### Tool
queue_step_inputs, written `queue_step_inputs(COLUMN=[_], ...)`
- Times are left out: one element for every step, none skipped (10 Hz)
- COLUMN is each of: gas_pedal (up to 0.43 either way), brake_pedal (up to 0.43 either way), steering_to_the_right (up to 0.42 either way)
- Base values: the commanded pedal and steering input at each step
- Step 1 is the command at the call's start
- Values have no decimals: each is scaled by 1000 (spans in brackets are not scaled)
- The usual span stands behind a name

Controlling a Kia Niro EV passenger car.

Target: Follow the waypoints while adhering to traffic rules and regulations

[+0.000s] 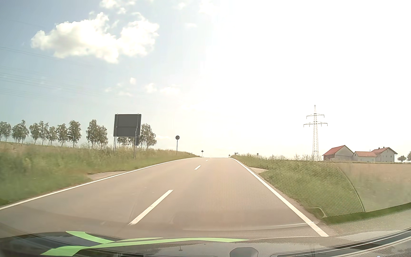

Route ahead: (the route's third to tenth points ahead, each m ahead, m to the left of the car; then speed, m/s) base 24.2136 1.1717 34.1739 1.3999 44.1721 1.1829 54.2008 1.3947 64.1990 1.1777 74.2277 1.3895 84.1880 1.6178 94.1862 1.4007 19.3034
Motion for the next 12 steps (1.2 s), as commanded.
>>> queue_step_inputs(gas_pedal=[98,98,98,98,98,98,98,98,98,98,98,98], brake_pedal=[0,0,0,0,0,0,0,0,0,0,0,0], steering_to_the_right=[2,2,2,2,2,1,1,1,0,0,-1,-1])
